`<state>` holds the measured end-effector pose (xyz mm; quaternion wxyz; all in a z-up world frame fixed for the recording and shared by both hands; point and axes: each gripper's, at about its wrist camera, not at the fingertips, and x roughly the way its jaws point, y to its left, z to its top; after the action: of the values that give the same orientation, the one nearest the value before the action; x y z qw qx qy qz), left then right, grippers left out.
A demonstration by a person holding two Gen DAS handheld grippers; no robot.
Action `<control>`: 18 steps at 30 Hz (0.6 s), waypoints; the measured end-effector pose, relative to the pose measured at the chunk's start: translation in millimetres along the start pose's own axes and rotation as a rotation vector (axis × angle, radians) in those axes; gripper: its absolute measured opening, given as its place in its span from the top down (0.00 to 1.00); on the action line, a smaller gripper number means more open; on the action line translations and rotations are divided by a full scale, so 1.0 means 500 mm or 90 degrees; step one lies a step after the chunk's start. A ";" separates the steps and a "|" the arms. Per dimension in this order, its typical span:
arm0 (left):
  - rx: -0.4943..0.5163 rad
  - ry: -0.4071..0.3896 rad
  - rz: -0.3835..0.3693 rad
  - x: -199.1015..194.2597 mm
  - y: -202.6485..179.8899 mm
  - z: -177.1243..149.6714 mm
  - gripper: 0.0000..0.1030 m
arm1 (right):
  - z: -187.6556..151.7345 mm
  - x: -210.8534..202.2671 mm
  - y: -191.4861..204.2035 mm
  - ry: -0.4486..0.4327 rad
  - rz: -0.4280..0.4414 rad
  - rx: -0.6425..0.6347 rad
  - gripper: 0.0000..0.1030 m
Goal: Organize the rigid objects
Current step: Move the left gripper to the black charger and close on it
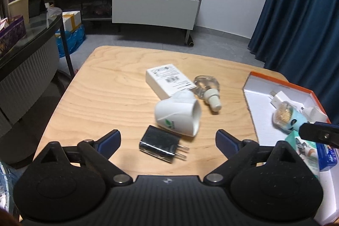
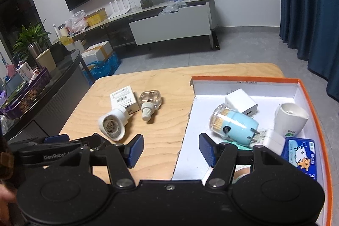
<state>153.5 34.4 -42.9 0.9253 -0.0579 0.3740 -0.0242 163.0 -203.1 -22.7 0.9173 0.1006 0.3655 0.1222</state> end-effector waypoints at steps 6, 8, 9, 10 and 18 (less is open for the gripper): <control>0.019 0.010 -0.001 0.017 0.015 -0.014 0.02 | -0.007 0.014 0.007 0.011 0.012 -0.003 0.31; 0.031 0.019 0.000 0.026 0.015 -0.019 0.02 | -0.009 0.018 0.010 0.013 0.015 -0.003 0.31; 0.034 0.022 0.002 0.030 0.016 -0.022 0.02 | -0.010 0.020 0.012 0.015 0.016 -0.002 0.32; 0.037 0.024 0.005 0.034 0.017 -0.025 0.02 | -0.011 0.023 0.014 0.016 0.017 -0.003 0.31; 0.088 0.026 -0.001 0.067 0.013 -0.038 0.09 | -0.013 0.037 0.038 0.028 0.024 -0.014 0.32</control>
<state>164.4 36.3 -80.6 0.9193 0.0060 0.3901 -0.0519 168.7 -179.0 -34.3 0.9076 0.0949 0.3821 0.1459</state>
